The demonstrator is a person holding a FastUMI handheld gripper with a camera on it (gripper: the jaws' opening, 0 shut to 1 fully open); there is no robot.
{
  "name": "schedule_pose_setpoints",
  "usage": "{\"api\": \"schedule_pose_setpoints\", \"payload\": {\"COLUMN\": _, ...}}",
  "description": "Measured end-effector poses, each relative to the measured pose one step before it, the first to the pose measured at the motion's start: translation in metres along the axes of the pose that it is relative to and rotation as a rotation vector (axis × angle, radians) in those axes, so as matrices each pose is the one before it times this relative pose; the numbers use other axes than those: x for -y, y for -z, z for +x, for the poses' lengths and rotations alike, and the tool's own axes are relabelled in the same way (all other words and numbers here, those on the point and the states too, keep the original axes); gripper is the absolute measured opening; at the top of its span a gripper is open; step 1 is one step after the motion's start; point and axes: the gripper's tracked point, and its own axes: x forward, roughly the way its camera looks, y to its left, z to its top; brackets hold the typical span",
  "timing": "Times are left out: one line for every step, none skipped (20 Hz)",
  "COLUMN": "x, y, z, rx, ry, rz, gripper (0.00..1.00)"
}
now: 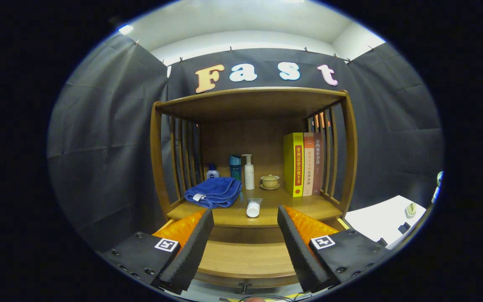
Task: Pull open the drawer, take out the items inside it, and place them on the countertop above the cabinet.
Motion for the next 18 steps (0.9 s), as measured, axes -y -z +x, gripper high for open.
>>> {"api": "schedule_pose_setpoints", "payload": {"x": -0.00003, "y": 0.00128, "z": -0.00576, "rx": 0.01299, "ry": 0.00497, "rz": 0.00591, "gripper": 0.99}}
{"api": "schedule_pose_setpoints", "payload": {"x": -0.00165, "y": 0.00306, "z": -0.00479, "rx": 0.01090, "ry": -0.00025, "rz": 0.00444, "gripper": 0.99}}
{"api": "schedule_pose_setpoints", "payload": {"x": -0.00159, "y": 0.00414, "z": -0.00503, "rx": 0.00309, "ry": -0.00335, "rz": 0.00061, "gripper": 0.99}}
{"api": "schedule_pose_setpoints", "payload": {"x": -0.00126, "y": 0.00378, "z": -0.00452, "rx": 0.00177, "ry": -0.00247, "rz": -0.00114, "gripper": 0.99}}
{"api": "schedule_pose_setpoints", "payload": {"x": -0.00063, "y": 0.00439, "z": -0.00405, "rx": -0.00085, "ry": 0.00155, "rz": 0.00001, "gripper": 0.99}}
{"api": "schedule_pose_setpoints", "payload": {"x": -0.00007, "y": 0.00481, "z": -0.00310, "rx": -0.00326, "ry": 0.00149, "rz": 0.00107, "gripper": 0.99}}
{"api": "schedule_pose_setpoints", "payload": {"x": -0.00055, "y": 0.00562, "z": -0.00283, "rx": -0.00884, "ry": 0.00273, "rz": 0.00126, "gripper": 0.99}}
{"api": "schedule_pose_setpoints", "payload": {"x": -0.00014, "y": 0.00504, "z": -0.00372, "rx": -0.00449, "ry": 0.00120, "rz": 0.00559, "gripper": 0.99}}
{"api": "schedule_pose_setpoints", "payload": {"x": -0.00129, "y": 0.00542, "z": -0.00360, "rx": 0.00363, "ry": -0.00018, "rz": 0.00847, "gripper": 0.99}}
{"api": "schedule_pose_setpoints", "payload": {"x": -0.00099, "y": 0.00499, "z": -0.00332, "rx": 0.00402, "ry": -0.00175, "rz": 0.00560, "gripper": 0.99}}
{"api": "schedule_pose_setpoints", "payload": {"x": 0.00003, "y": 0.00724, "z": -0.00276, "rx": 0.00299, "ry": 0.00026, "rz": 0.00215, "gripper": 0.99}}
{"api": "schedule_pose_setpoints", "payload": {"x": -0.00028, "y": 0.00707, "z": -0.00237, "rx": 0.00336, "ry": 0.00034, "rz": -0.00273, "gripper": 0.99}}
{"api": "schedule_pose_setpoints", "payload": {"x": 0.00079, "y": 0.00680, "z": -0.00251, "rx": 0.00314, "ry": 0.00266, "rz": -0.00608, "gripper": 0.99}}
{"api": "schedule_pose_setpoints", "payload": {"x": 0.00052, "y": 0.00503, "z": -0.00418, "rx": 0.00835, "ry": 0.00435, "rz": -0.00560, "gripper": 0.99}}
{"api": "schedule_pose_setpoints", "payload": {"x": 0.00099, "y": 0.00485, "z": -0.00346, "rx": 0.00859, "ry": 0.00079, "rz": -0.00502, "gripper": 0.99}}
{"api": "schedule_pose_setpoints", "payload": {"x": -0.00033, "y": 0.00589, "z": -0.00313, "rx": 0.00700, "ry": -0.00189, "rz": -0.00198, "gripper": 0.99}}
{"api": "schedule_pose_setpoints", "payload": {"x": -0.00001, "y": 0.00714, "z": -0.00232, "rx": 0.00348, "ry": -0.00268, "rz": 0.00330, "gripper": 0.99}}
{"api": "schedule_pose_setpoints", "payload": {"x": -0.00067, "y": 0.00645, "z": -0.00285, "rx": 0.00285, "ry": -0.00648, "rz": 0.00542, "gripper": 0.99}}
